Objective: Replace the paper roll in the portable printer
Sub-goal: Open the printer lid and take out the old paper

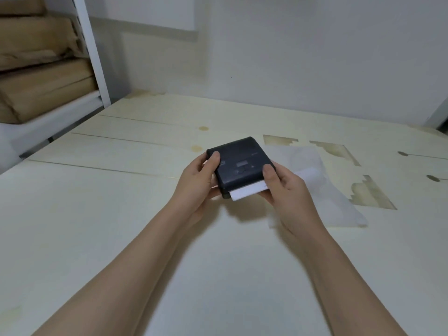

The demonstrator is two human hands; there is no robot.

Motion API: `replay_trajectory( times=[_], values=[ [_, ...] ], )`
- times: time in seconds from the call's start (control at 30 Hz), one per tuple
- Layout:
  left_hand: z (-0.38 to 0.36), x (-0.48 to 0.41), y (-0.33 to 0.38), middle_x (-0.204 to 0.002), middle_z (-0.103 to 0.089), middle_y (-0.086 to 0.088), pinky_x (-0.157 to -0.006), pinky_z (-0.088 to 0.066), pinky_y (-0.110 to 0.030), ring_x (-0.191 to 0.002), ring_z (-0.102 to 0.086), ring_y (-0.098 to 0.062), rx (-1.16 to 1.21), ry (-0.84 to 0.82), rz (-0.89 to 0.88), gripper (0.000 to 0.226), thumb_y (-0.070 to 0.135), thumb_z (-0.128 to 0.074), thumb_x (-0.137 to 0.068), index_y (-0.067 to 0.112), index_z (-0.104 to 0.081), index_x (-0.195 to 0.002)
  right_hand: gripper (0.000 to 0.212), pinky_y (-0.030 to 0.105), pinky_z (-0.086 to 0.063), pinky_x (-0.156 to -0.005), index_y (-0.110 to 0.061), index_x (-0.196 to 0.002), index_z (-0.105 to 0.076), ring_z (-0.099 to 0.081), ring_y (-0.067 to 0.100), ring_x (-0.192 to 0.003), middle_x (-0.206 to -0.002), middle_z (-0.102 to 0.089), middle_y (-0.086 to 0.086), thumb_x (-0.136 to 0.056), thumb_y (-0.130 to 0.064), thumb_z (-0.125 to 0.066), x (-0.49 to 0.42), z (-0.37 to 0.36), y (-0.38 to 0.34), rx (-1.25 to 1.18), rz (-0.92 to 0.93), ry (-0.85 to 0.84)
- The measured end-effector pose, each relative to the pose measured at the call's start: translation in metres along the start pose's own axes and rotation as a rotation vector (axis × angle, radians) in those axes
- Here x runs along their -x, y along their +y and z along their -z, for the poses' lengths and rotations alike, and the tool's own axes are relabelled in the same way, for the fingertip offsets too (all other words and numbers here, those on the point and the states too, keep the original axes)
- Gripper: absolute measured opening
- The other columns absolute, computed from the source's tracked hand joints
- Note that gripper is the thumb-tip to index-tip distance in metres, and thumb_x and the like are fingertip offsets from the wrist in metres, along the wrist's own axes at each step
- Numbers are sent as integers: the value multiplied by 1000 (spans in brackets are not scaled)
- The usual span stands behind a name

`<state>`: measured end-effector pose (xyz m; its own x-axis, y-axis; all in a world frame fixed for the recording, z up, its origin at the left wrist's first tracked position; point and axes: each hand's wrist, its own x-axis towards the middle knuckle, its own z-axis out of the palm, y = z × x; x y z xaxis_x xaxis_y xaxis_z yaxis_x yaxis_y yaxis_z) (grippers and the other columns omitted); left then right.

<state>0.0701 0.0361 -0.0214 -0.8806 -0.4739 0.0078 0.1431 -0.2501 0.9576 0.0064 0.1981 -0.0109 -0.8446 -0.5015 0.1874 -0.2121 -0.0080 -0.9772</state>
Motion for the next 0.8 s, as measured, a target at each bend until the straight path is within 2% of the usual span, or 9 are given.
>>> replay_trajectory(
  times=[0.13, 0.2, 0.33, 0.43, 0.6, 0.7, 0.8],
  values=[
    [-4, -4, 3, -117, -74, -1, -71, -57, -35, -104, -72, -27, 15, -60, 24, 29, 33, -50, -101, 19, -64, -123, 28, 20, -53, -88, -18, -118, -66, -67, 10, -109, -111, -74, -3, -103, -21, -42, -2, 12, 1, -92, -33, -72],
    [-4, -4, 2, -110, -76, 2, -69, -58, -33, -99, -74, -25, 20, -55, 8, 27, 32, -50, -101, 19, -65, -119, 27, 19, -53, -87, -21, -115, -67, -68, 9, -108, -109, -75, -4, -103, -21, -43, -3, 13, 3, -95, -31, -66],
    [-3, -3, 4, -98, -77, 7, -64, -58, -27, -91, -75, -22, 9, -6, -28, 21, 30, -52, -100, 20, -66, -113, 28, 21, -53, -89, -18, -123, -64, -67, 10, -110, -113, -74, -3, -102, -21, -46, 0, 10, 4, -124, -15, -66],
    [0, -3, 6, -105, -75, 1, -63, -57, -24, -90, -75, -22, 6, 2, -47, 24, 29, -53, -100, 17, -64, -117, 31, 21, -53, -90, -16, -129, -61, -67, 10, -111, -116, -73, -2, -101, -20, -47, 1, 10, 5, -128, 2, -89],
    [0, -4, 5, -122, -69, -11, -65, -58, -26, -103, -72, -31, -6, 34, -80, 31, 29, -56, -98, 13, -60, -124, 32, 18, -53, -86, -15, -130, -61, -68, 8, -109, -116, -73, -3, -100, -20, -48, 2, 10, 6, -89, 13, -54],
    [-3, -4, 1, -127, -66, -10, -70, -59, -28, -104, -72, -28, -26, 61, -102, 39, 31, -58, -97, 11, -56, -130, 32, 18, -54, -84, -15, -129, -62, -68, 11, -109, -115, -74, 0, -100, -21, -49, 3, 12, 5, -60, 20, 0],
    [-3, -3, 1, -125, -67, -9, -74, -60, -31, -104, -72, -28, -27, 49, -100, 38, 30, -57, -97, 12, -56, -130, 33, 23, -54, -90, -18, -130, -62, -67, 11, -111, -116, -73, -3, -100, -23, -49, 4, 13, 4, -32, 33, 6]
  ],
)
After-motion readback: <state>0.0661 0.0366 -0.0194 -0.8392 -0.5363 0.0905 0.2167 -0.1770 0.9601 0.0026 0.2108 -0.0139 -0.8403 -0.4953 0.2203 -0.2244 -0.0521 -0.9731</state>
